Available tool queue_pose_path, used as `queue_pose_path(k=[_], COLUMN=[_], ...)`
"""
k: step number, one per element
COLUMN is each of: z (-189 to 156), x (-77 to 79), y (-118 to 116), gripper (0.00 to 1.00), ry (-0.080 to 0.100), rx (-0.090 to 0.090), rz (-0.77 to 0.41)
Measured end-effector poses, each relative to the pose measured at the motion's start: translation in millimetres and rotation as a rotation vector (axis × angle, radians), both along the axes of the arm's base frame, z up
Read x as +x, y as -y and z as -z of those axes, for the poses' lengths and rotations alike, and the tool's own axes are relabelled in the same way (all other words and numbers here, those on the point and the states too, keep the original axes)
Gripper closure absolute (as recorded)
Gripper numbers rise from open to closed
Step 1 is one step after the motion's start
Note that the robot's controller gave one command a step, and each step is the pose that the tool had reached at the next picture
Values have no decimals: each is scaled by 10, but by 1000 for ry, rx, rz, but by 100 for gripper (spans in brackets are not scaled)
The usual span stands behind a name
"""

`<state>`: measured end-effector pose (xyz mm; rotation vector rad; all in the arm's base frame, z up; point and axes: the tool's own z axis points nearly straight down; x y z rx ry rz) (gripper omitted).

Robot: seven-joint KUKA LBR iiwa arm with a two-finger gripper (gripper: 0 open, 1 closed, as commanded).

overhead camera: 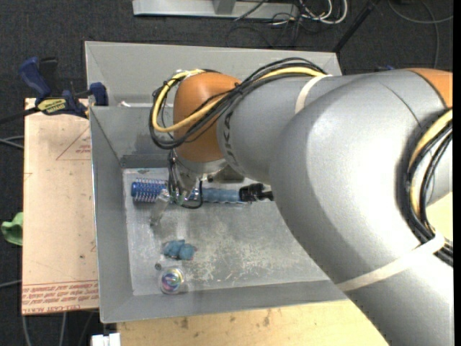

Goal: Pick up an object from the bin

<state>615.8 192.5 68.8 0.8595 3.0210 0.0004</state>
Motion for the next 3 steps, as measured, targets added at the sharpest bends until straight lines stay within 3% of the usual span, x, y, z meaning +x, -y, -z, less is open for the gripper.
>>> queue_pose_path(k=[1,2,3], z=[0,-94,-1337], x=[-1,-2,12], y=[0,3,-5], gripper=[100,100,100], ry=[1,0,7], rx=[0,-1,3], rz=[-1,-3,-7])
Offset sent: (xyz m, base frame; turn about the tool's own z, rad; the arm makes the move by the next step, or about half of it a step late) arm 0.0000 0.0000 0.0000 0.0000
